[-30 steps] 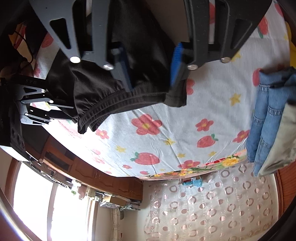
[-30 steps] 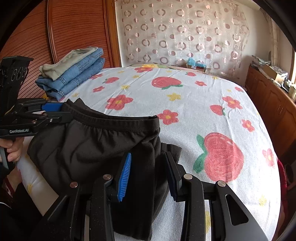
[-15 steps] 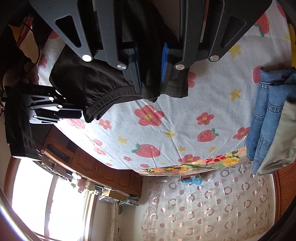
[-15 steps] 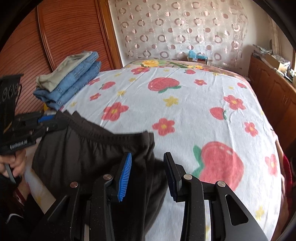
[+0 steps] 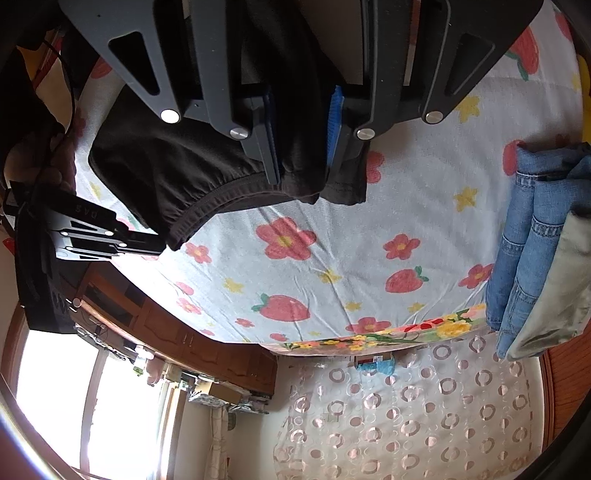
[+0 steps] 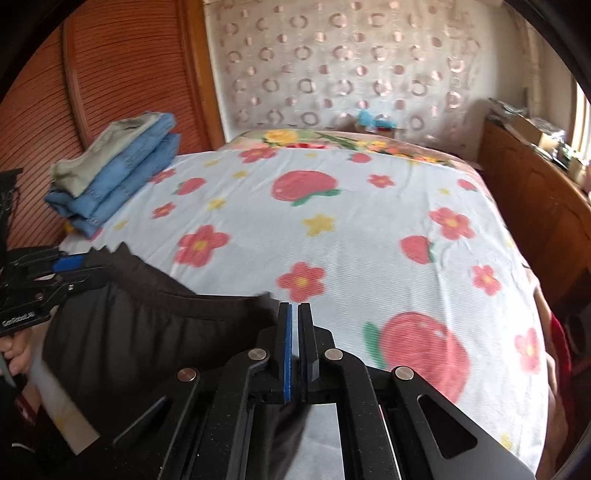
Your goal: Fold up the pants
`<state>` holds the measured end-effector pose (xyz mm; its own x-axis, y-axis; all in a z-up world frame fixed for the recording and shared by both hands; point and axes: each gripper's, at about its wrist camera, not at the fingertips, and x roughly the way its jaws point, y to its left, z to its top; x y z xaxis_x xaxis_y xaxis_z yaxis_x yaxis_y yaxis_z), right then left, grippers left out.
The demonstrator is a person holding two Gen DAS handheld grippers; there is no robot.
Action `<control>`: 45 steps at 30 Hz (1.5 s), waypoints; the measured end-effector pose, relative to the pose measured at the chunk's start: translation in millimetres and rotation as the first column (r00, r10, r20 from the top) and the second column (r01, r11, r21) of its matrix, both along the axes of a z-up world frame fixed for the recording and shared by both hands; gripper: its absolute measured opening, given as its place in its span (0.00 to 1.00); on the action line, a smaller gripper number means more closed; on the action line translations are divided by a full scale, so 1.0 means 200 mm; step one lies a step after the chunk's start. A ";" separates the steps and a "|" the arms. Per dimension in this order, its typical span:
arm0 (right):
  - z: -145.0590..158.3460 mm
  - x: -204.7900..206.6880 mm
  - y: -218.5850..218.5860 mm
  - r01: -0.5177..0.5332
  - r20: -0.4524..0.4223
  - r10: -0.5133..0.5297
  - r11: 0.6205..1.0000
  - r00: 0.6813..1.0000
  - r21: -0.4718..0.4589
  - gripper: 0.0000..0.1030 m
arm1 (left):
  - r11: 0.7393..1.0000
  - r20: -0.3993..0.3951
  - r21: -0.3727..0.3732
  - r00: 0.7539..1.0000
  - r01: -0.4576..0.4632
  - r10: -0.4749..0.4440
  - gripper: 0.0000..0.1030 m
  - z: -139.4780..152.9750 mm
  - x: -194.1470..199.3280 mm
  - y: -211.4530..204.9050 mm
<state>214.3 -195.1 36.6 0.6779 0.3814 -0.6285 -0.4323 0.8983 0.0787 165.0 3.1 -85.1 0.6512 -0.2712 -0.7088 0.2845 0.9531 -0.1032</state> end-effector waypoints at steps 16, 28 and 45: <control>0.04 -0.11 -0.05 -0.046 0.004 0.046 0.996 0.999 0.074 0.03 | 1.000 0.000 0.018 1.000 -0.023 0.023 0.31 0.00 0.04 0.00; 0.06 -0.24 -0.10 -0.050 0.012 0.049 0.997 0.999 0.065 0.12 | 0.999 -0.010 -0.020 0.999 -0.033 0.033 0.78 -0.01 0.02 0.05; -0.01 -0.16 -0.11 -0.007 -0.071 0.009 0.999 0.997 0.034 0.44 | 0.999 -0.080 -0.033 0.996 -0.038 0.036 0.59 -0.08 0.07 0.10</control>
